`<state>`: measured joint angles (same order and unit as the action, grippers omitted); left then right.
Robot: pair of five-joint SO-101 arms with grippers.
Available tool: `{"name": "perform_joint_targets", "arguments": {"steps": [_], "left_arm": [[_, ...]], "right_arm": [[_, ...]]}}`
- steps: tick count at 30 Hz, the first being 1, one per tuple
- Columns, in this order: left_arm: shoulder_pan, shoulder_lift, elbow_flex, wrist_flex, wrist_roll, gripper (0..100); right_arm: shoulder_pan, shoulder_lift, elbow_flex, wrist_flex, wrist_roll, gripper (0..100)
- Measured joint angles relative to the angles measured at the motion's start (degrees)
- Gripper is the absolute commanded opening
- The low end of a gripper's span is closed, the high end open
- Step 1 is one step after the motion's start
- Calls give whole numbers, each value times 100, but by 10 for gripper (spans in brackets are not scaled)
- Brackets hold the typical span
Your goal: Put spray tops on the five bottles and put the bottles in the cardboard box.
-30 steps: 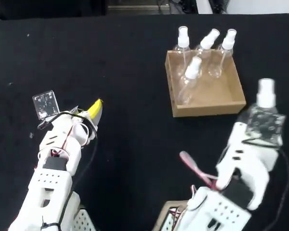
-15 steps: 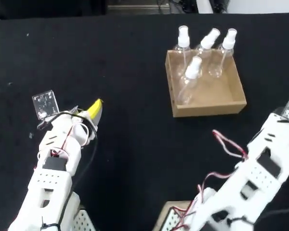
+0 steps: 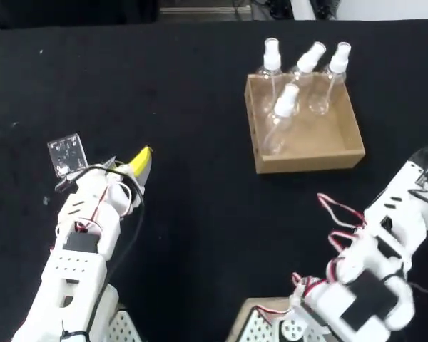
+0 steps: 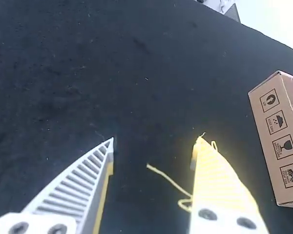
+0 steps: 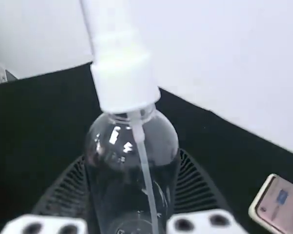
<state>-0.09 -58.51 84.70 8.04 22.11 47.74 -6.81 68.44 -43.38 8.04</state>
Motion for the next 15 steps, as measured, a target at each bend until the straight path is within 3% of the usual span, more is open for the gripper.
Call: {"name": "perform_joint_targets", "arguments": {"steps": [9, 15], "left_arm": [[0, 0, 0, -26, 0, 249], [0, 0, 0, -26, 0, 249]], "right_arm": [[18, 1890, -1046, -193, -88, 11], [97, 2022, -1169, -202, -800, 11]]}}
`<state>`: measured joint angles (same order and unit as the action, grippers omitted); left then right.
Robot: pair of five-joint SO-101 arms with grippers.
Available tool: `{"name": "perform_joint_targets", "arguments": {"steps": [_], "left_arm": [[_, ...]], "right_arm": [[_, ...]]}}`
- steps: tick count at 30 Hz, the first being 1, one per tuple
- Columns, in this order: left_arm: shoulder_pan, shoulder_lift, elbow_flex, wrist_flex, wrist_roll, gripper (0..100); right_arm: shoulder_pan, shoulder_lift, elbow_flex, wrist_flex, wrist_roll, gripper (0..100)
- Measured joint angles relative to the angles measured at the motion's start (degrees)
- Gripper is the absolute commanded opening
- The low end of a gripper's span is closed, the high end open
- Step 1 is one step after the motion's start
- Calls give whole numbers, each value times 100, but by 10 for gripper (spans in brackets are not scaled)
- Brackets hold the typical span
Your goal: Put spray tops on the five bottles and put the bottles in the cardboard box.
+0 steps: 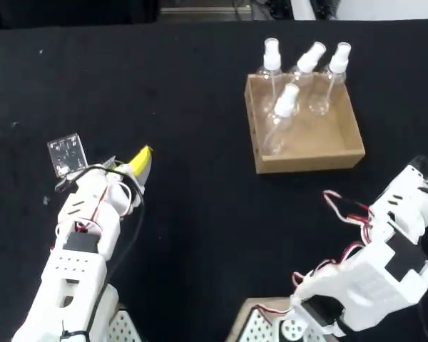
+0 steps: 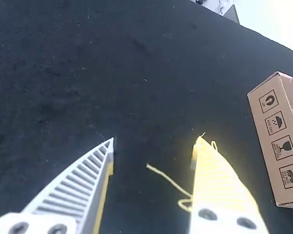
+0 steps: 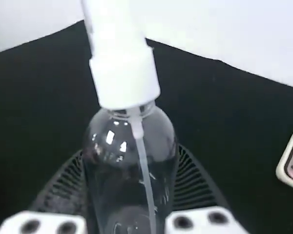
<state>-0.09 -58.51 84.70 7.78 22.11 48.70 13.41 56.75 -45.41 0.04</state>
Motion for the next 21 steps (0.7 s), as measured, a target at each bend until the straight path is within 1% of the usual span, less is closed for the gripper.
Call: {"name": "perform_joint_targets", "arguments": {"steps": [11, 17, 21], "left_arm": [[0, 0, 0, 0, 0, 249], [0, 0, 0, 0, 0, 249], [0, 0, 0, 0, 0, 249]], "right_arm": [[9, 9, 0, 0, -53, 16], [9, 9, 123, 0, -62, 158], [0, 0, 237, -53, -70, 178]]}}
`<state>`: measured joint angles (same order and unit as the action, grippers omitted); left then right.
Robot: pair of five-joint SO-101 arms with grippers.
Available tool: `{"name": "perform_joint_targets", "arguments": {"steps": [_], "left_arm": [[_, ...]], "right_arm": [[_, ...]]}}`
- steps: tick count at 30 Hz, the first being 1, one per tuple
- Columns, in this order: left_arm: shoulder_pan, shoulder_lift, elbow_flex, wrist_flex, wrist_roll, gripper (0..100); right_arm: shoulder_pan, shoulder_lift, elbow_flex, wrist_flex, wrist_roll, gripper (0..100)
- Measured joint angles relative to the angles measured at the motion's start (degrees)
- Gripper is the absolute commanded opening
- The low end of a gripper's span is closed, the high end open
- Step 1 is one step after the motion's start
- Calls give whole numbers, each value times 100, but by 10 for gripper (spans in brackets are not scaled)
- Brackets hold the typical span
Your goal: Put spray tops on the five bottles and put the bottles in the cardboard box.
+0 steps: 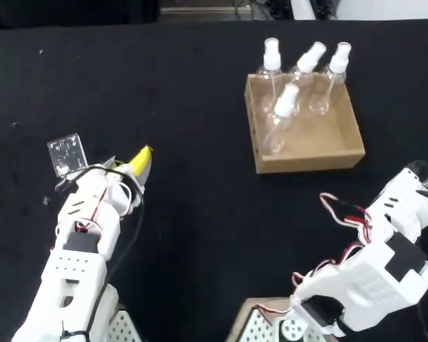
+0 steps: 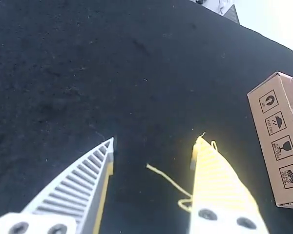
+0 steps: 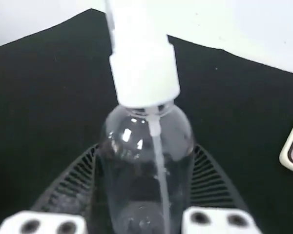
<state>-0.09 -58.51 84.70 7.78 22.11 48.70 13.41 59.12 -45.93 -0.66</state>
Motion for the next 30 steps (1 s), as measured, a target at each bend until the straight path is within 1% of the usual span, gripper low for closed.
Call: {"name": "perform_joint_targets", "arguments": {"steps": [9, 11, 14, 16, 25, 30], "left_arm": [[0, 0, 0, 0, 0, 249], [0, 0, 0, 0, 0, 249], [0, 0, 0, 0, 0, 249], [0, 0, 0, 0, 0, 249], [0, 0, 0, 0, 0, 249], [0, 0, 0, 0, 0, 249]], "right_arm": [[-18, 0, 114, -18, 0, 185], [-18, 0, 114, -18, 0, 221], [-18, 0, 114, -18, 0, 300], [-9, 9, 123, -18, 0, 327], [-9, -105, 255, -18, 0, 281], [-9, -879, 756, -18, 0, 279]]}}
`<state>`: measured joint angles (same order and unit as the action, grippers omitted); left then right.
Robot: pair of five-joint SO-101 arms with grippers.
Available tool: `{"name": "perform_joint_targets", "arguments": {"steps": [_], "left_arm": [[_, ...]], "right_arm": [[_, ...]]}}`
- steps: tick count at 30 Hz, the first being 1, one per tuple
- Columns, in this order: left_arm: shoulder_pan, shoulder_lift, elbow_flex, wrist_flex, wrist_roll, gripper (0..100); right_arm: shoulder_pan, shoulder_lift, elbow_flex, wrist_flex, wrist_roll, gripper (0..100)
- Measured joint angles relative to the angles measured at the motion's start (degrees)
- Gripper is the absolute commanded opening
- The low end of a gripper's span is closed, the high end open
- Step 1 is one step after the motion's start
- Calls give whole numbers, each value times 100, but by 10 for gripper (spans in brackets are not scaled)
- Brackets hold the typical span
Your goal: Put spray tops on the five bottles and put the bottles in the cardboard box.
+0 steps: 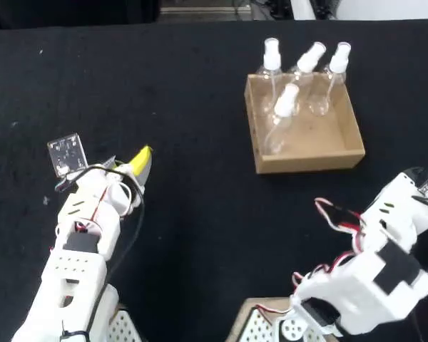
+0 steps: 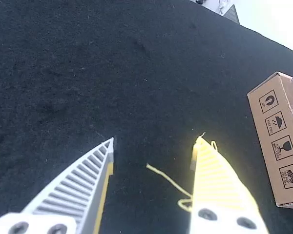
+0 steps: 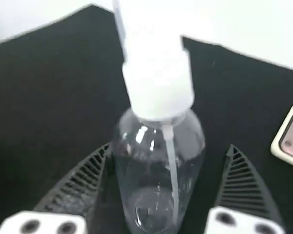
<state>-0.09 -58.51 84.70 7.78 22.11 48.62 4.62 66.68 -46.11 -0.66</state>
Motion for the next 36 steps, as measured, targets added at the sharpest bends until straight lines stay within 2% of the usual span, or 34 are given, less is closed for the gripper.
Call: {"name": "perform_joint_targets", "arguments": {"steps": [6, 15, 36], "left_arm": [[0, 0, 0, 0, 0, 249], [0, 0, 0, 0, 0, 249], [0, 0, 0, 0, 0, 249]], "right_arm": [[0, -782, 114, 105, 9, 279], [0, -844, -492, 1459, 334, 276], [-185, -844, -308, 1547, 334, 276]]}}
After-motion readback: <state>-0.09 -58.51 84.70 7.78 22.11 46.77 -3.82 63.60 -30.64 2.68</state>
